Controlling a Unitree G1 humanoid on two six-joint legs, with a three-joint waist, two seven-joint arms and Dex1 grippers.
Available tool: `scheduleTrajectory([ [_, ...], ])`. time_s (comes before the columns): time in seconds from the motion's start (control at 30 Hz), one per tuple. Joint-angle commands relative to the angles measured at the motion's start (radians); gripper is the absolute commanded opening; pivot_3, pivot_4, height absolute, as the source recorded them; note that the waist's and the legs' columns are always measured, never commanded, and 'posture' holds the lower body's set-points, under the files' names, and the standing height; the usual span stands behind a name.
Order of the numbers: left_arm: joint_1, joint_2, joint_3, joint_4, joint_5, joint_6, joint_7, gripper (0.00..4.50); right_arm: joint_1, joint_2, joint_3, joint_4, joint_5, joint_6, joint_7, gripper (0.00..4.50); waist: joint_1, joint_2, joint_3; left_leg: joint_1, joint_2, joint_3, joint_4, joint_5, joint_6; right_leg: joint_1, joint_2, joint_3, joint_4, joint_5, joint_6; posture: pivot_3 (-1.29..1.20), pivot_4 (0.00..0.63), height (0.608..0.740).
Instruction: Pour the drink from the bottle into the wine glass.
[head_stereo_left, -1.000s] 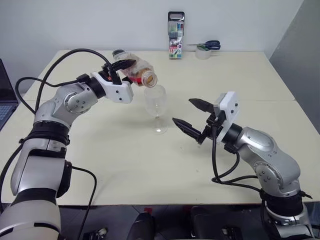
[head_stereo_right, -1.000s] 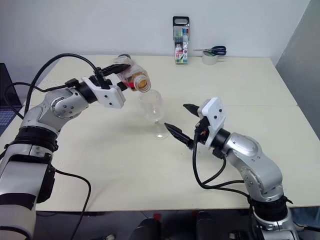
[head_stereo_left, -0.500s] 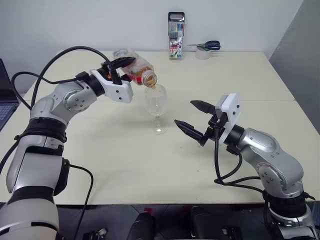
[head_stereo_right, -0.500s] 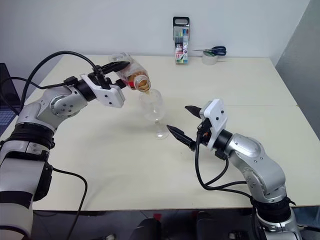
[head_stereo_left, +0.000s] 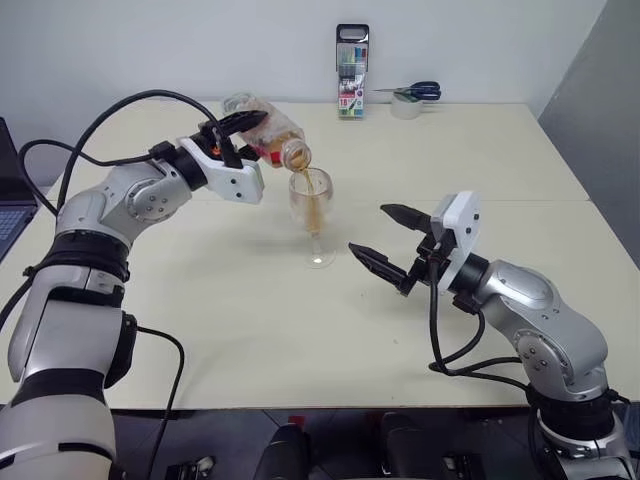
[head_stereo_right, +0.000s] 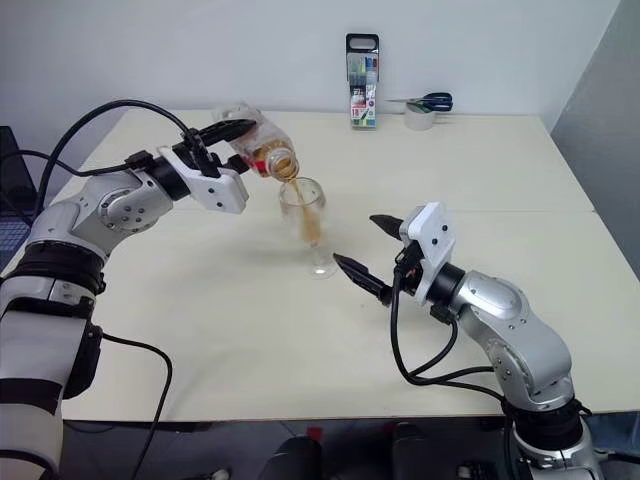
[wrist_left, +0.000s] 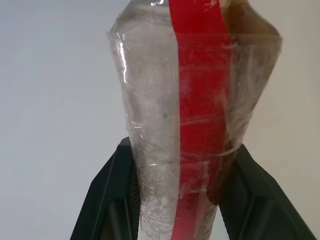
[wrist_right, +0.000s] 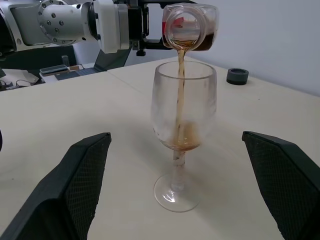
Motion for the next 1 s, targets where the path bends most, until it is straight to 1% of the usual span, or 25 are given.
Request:
scheduleTrajectory([
  [0.03,-0.053,0.026,0.001,0.003,0.005,-0.008,0.040,1.67,0.002,0.003,0.001,-0.048,0.013,-0.008,-0.003,4.50,0.000,0.000,0.000,0.000,0.000,0.000,0.000,0.000,0.000,0.000,0.000,0.000,0.000,0.000,0.000,0.00,0.150,0.740],
  [1.0,-0.103,0.037,-0.046,0.053,0.054,-0.014,0.115,1.67,0.009,0.002,0.014,-0.056,0.019,-0.003,0.001,4.50,0.000,0.000,0.000,0.000,0.000,0.000,0.000,0.000,0.000,0.000,0.000,0.000,0.001,0.000,0.000,0.00,0.150,0.740],
])
